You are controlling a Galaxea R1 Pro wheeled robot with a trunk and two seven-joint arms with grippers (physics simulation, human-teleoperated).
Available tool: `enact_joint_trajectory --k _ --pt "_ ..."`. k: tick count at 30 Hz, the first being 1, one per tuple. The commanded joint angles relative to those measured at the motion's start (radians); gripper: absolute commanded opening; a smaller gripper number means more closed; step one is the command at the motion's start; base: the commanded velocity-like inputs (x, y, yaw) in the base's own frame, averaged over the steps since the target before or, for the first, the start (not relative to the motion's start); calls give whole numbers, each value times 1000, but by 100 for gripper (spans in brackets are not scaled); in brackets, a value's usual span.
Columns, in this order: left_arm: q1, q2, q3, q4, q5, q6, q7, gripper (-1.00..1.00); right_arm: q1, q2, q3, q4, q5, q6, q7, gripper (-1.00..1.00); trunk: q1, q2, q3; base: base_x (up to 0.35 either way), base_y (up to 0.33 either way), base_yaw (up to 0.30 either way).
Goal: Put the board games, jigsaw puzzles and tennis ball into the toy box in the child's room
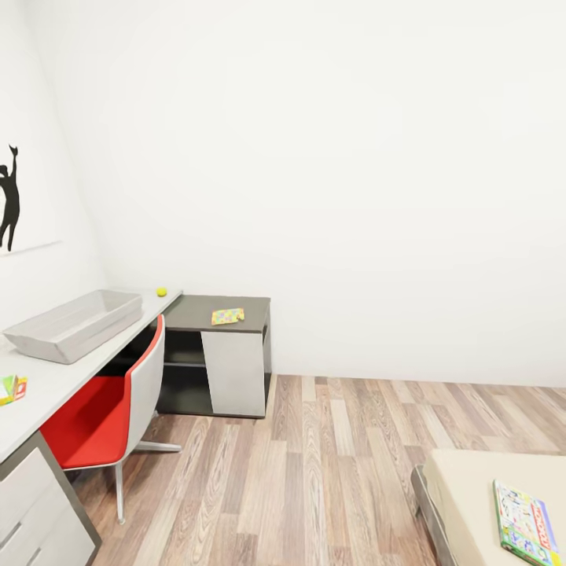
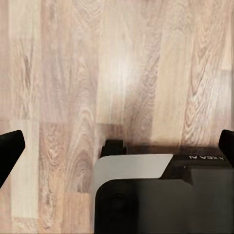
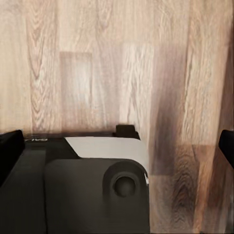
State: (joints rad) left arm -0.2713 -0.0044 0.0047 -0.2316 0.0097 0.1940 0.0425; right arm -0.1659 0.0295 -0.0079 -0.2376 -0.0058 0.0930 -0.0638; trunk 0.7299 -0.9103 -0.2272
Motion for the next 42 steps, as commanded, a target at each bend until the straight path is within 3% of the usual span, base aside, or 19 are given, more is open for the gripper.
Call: enact_joint_trajectory --k 1,7,10,12,20,32,33,42 --pt "-17 0 1 -2 2 19 4 100 -18 1 -1 -10 -1 27 -9 100 -4 6 2 0 0 0" --pt "-124 1 3 -3 3 98 3 100 -134 8 -1 -44 -5 110 -32 100 -27 48 20 0 0 0" --pt "-188 5 24 -3 4 134 0 100 -200 7 -5 -51 -23 144 -35 100 -38 69 30 0 0 0" --pt "-208 10 40 -3 3 143 0 100 -213 6 -9 -52 -38 153 -35 100 -46 83 36 0 0 0" --pt "-268 36 94 -3 4 162 -8 100 -230 2 -19 -54 -79 157 -31 100 -77 139 61 0 0 0" --pt "-297 68 111 -5 3 220 -37 100 -231 2 -19 -48 -91 85 -33 100 -123 223 99 0 0 0" --pt "-336 80 113 -24 3 299 -60 100 -231 6 -18 -45 -92 73 -35 100 -127 230 102 0 0 0" --pt "-380 87 112 -105 3 406 -99 100 -231 8 -17 -50 -90 68 -34 100 -161 293 130 0 0 0"
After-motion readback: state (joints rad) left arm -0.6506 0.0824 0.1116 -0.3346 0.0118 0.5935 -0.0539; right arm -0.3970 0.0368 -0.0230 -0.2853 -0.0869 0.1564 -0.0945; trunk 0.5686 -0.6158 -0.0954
